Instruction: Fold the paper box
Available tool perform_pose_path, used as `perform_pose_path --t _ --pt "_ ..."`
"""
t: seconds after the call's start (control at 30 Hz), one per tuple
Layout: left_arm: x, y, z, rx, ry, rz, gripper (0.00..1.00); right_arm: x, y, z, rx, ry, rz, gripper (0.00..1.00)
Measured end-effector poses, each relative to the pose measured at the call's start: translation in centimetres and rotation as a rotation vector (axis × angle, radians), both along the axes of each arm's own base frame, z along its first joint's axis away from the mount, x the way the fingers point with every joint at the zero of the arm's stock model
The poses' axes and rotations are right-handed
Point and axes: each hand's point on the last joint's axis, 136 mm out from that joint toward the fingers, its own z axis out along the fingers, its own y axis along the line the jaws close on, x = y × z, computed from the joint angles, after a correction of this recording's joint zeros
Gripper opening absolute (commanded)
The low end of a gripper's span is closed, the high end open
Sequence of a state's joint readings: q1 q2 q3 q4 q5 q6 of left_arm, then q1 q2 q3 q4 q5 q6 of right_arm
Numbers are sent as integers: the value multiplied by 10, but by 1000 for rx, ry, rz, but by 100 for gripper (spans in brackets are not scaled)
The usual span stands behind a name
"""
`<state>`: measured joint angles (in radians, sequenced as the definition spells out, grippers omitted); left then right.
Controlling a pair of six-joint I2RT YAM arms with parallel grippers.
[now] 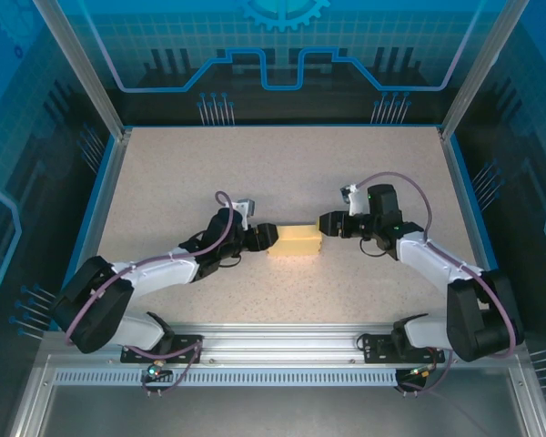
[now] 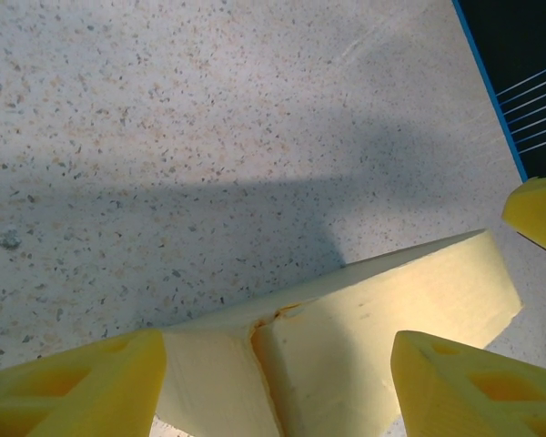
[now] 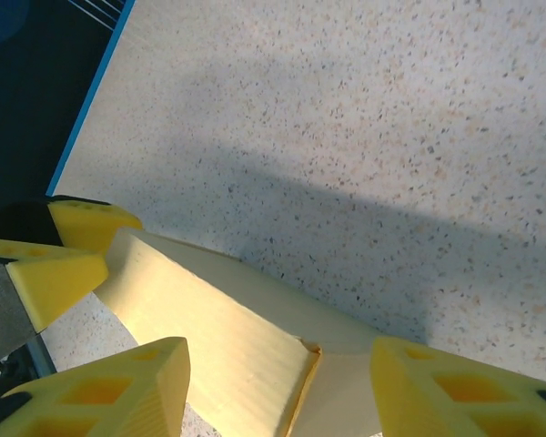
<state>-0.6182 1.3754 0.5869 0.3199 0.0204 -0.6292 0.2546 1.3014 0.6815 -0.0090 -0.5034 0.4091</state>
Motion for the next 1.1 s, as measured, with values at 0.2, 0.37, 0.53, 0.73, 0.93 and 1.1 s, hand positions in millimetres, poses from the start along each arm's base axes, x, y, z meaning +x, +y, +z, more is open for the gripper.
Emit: perform_pose_path --t 0.2,0.37,0.53,0.73,0.93,1.1 --pt "-1 1 3 -2 0 0 67 -4 -1 -7 -24 23 1 56" --pt "-5 -2 1 -12 19 -18 64 -10 8 -15 -35 40 28 55" --pt "-8 -7 -2 -34 47 -38 58 -16 18 -19 -36 51 58 55" --pt "-5 -11 -3 -48 56 -43 55 -14 20 -20 -31 53 49 53" --pt "14 -10 0 -53 58 -8 54 8 23 -14 -40 42 18 53" --pt "48 -3 6 -47 42 47 54 47 30 7 -45 -16 -9 54"
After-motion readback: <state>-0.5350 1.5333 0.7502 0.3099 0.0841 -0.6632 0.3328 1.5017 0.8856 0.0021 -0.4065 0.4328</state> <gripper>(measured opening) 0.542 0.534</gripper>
